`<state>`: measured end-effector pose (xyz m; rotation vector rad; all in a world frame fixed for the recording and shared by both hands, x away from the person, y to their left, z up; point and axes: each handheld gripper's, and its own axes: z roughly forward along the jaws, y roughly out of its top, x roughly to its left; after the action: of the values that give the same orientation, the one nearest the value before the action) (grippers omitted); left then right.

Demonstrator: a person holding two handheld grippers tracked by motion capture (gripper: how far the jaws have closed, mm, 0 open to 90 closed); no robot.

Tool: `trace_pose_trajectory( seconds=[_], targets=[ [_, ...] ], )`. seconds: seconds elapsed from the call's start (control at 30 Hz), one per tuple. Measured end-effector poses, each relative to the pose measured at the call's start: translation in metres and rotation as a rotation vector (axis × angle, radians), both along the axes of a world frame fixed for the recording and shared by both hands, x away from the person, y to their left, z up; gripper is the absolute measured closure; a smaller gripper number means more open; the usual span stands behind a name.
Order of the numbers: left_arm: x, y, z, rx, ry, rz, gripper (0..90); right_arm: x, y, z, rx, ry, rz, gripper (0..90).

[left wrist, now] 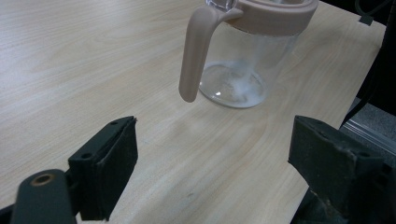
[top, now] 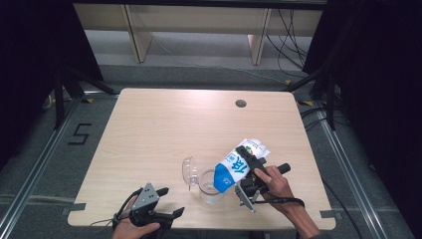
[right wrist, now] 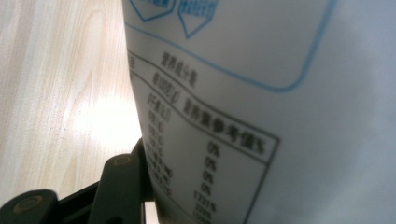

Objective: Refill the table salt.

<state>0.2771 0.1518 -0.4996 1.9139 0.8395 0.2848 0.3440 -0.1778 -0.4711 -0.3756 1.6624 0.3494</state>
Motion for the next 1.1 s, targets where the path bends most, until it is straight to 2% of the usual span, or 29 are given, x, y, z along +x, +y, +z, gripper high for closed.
trace_pose_trajectory(
  seconds=[0.1, 0.2, 0.3, 0.37, 0.47, 0.53, 0.57, 0.6, 0.63, 0.7, 0.73, 0.77, 0.8, 0.87, 0.97, 1.1],
  targets=[
    [0.0002, 0.0001, 0.0001, 0.002, -0.002, -0.003, 15.2, -0.0006, -0.0003, -0.0014, 0.004, 0.007, -0.011, 48.8],
    [0.0003, 0.0001, 0.0, 0.002, -0.003, -0.003, 15.2, 0.0004, -0.0001, -0.0004, -0.002, -0.004, 0.003, 48.8],
    [0.0002, 0.0, 0.0, 0.001, -0.002, -0.003, 15.2, -0.0007, -0.0008, -0.001, 0.013, 0.005, -0.016, 48.8],
    [0.0001, 0.0, 0.0001, 0.001, -0.002, -0.001, 15.1, -0.0006, -0.0006, 0.0008, -0.006, -0.011, -0.01, 48.8],
    [0.0002, 0.0003, 0.0002, 0.006, -0.004, -0.005, 15.1, -0.0005, -0.0006, 0.0003, -0.001, -0.006, -0.01, 48.8],
    [-0.0003, -0.0002, 0.0001, 0.0, 0.001, 0.002, 15.2, 0.0, 0.0002, 0.0034, -0.032, -0.036, 0.008, 48.9],
    [0.0003, 0.0003, 0.0003, 0.005, -0.004, -0.005, 15.2, -0.0004, -0.0006, 0.0001, -0.001, -0.004, -0.011, 49.0],
    [0.0001, -0.0001, 0.0001, 0.0, -0.001, -0.001, 15.1, -0.0012, -0.0008, 0.0003, -0.004, -0.006, -0.021, 49.0],
    [0.0003, 0.0001, 0.0002, 0.003, -0.004, -0.004, 15.2, -0.0008, -0.0012, -0.0016, 0.018, 0.005, -0.022, 49.0],
    [0.0006, 0.0017, 0.0007, 0.031, -0.006, -0.008, 15.1, -0.0004, -0.0011, -0.0011, 0.013, -0.002, -0.018, 49.0],
    [-0.0002, -0.0003, 0.0002, -0.001, 0.0, 0.001, 15.2, -0.0007, -0.0012, -0.0015, 0.013, 0.003, -0.023, 49.0],
    [0.0005, 0.0014, 0.0006, 0.026, -0.006, -0.004, 15.2, -0.0005, -0.0008, -0.0006, 0.002, -0.006, -0.02, 49.0],
    [-0.0002, -0.0003, 0.0002, 0.0, -0.001, 0.001, 15.2, -0.0002, -0.0004, 0.0003, -0.012, -0.014, -0.013, 49.0],
    [0.0, 0.0004, 0.0004, 0.01, -0.002, -0.001, 15.1, -0.0002, -0.0005, 0.0, -0.005, -0.011, -0.014, 49.0],
    [-0.0002, -0.0004, 0.0002, 0.001, -0.001, 0.002, 15.2, -0.0006, -0.0008, -0.0008, 0.001, -0.003, -0.023, 49.1],
    [0.0, -0.0004, 0.0002, 0.002, -0.004, -0.003, 15.2, -0.0004, -0.0008, -0.0007, -0.006, -0.015, -0.022, 49.1]
  ],
)
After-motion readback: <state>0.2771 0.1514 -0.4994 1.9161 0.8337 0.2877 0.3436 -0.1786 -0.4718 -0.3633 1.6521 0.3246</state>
